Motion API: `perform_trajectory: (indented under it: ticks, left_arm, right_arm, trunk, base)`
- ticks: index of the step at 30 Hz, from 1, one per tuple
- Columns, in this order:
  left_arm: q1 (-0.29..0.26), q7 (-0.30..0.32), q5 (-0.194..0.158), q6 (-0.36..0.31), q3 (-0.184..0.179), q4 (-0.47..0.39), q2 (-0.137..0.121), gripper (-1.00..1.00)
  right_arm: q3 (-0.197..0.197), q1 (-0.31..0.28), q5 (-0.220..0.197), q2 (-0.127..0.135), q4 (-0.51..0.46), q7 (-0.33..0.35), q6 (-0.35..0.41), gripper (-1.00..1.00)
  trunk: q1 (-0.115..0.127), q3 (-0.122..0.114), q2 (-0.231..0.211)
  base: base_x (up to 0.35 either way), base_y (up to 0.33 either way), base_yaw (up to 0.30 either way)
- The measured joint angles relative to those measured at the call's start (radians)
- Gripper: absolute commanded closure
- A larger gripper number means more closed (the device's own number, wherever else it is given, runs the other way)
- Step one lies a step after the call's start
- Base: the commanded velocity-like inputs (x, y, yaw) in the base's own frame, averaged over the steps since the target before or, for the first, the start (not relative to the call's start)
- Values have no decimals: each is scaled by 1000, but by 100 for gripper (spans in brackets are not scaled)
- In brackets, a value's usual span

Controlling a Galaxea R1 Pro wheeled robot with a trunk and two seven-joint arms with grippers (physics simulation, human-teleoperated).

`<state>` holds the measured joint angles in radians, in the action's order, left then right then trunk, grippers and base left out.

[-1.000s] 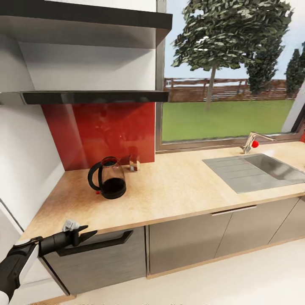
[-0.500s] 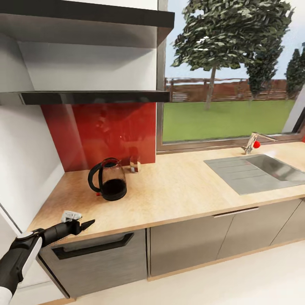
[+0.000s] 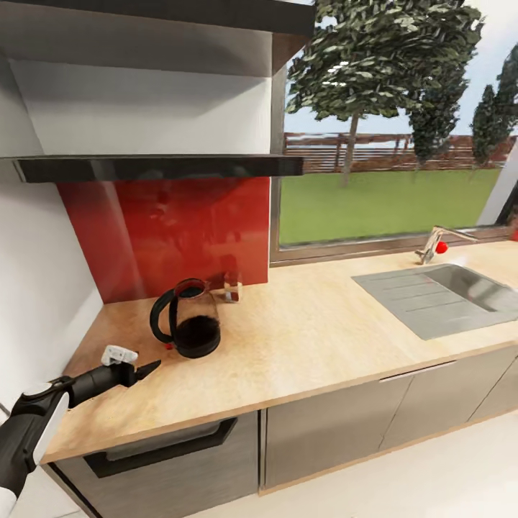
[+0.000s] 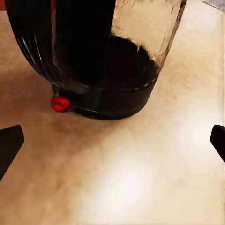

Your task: Set up a coffee station on the kitchen countertop: keep the coffee maker on the countertop, move the bottle of coffee from the kitchen shelf to the counter next to the coffee maker, place a paper coffee filter on top of the coffee maker, put the saucer next to the coffee maker with the coffee cup on the saucer, and place the electric kettle next to the coffee maker.

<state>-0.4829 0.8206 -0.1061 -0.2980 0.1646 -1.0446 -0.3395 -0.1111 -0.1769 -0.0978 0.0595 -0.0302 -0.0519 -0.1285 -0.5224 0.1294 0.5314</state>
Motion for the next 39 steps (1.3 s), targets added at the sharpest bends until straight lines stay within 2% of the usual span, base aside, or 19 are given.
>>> perform_trajectory:
  ticks: [8,12,14,31,36,39]
  left_arm:
    - [0,-12,0,3,2,-25,0,-100]
    - [0,-60,2,3,0,-54,-4,-100]
    - [0,-65,2,4,0,-56,-4,-100]
    - [5,-77,4,12,-2,-55,-5,-100]
    - [9,-81,55,13,-5,-55,-1,-100]
    - [10,-80,63,15,-7,-55,0,-100]
  right_arm:
    - [0,0,1,-1,0,-3,0,-100]
    - [0,0,1,-1,0,-5,0,-100]
    - [0,0,1,-1,0,-6,1,-100]
    - [-2,0,3,-1,0,-2,0,-100]
    - [-2,0,2,-1,0,-3,0,-100]
    - [-2,0,2,0,0,-3,0,-100]
  trunk:
    - [0,0,0]
    - [0,0,0]
    - [0,0,0]
    - [0,0,0]
    - [0,0,0]
    - [0,0,0]
  base:
    - [221,90,-29]
    - [22,10,-1]
    - [4,2,0]
    - [109,61,0]
    - [1,1,0]
    - [0,0,0]
